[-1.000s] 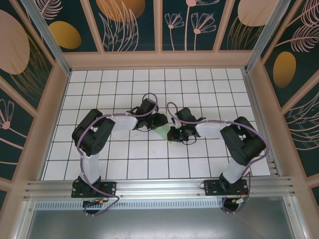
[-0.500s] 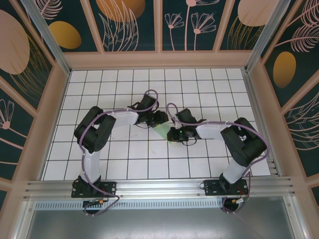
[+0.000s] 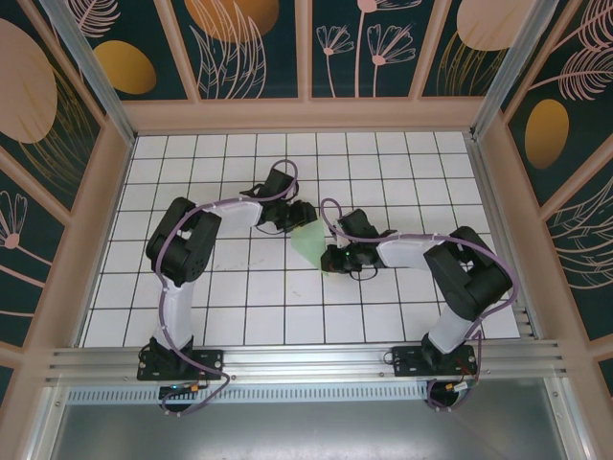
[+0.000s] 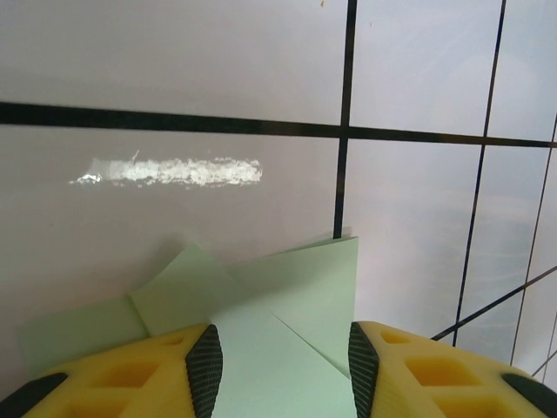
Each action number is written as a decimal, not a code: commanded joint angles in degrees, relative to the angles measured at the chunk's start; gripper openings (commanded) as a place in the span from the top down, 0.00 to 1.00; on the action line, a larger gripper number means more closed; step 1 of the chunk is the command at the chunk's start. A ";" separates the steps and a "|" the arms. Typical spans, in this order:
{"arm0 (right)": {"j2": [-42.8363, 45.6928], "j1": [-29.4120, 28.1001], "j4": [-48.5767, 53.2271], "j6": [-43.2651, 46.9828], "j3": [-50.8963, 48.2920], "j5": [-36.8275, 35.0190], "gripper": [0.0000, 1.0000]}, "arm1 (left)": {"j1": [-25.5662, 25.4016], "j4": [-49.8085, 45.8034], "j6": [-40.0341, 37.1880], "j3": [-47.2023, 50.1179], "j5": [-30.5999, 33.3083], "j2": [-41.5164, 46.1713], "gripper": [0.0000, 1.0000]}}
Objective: Fold a paper plane with a square sheet of paper (fold left side to right side)
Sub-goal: Fourth fold the wing at the center of the table.
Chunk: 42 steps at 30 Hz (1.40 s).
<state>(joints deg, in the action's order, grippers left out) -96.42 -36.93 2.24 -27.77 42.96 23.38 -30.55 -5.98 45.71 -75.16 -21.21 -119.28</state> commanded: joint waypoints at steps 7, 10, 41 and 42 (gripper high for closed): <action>-2.92 -0.91 10.27 0.87 -3.33 -3.72 0.88 | 5.72 -5.96 -8.52 -6.99 12.66 0.53 0.50; -2.62 -0.36 10.33 1.46 -2.98 -3.64 0.88 | 5.69 -4.68 -8.50 -5.04 10.75 4.66 0.51; 3.75 3.24 11.15 3.24 0.26 -3.33 0.88 | -3.92 9.67 -1.47 10.18 3.42 2.77 0.58; 4.92 3.25 10.95 2.75 0.35 -3.54 0.88 | -3.91 9.67 -1.42 10.32 3.69 2.74 0.58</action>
<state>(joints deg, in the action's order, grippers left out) -94.59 -34.33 8.54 -23.44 44.29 22.92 -34.72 4.32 44.10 -64.71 -20.05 -114.37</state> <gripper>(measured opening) 0.123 0.416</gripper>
